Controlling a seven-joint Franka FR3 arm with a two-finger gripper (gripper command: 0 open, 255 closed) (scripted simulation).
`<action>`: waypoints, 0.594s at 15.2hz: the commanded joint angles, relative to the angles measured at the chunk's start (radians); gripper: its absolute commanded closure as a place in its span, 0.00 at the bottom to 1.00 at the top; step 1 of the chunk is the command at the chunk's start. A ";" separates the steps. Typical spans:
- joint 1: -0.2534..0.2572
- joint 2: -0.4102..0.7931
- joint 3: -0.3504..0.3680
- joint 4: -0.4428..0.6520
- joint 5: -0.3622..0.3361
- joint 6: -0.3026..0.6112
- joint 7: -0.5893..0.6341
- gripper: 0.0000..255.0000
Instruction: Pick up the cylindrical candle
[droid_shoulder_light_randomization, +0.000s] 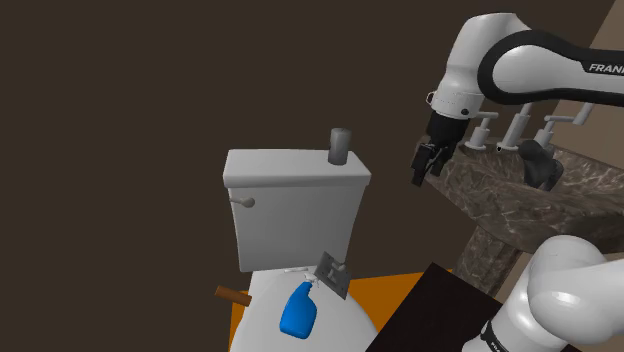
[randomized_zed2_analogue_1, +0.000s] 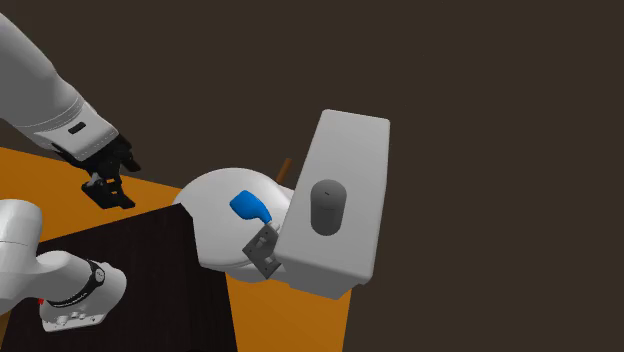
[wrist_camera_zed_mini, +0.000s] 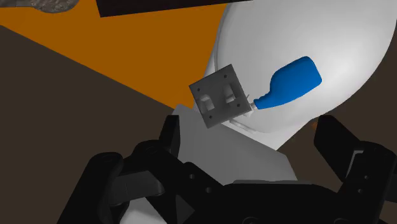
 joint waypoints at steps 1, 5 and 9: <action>0.000 0.000 0.000 0.000 0.000 0.000 0.000 0.00; -0.020 0.139 -0.015 0.063 -0.009 0.101 0.006 0.00; -0.037 0.279 -0.030 0.145 -0.014 0.183 0.013 0.00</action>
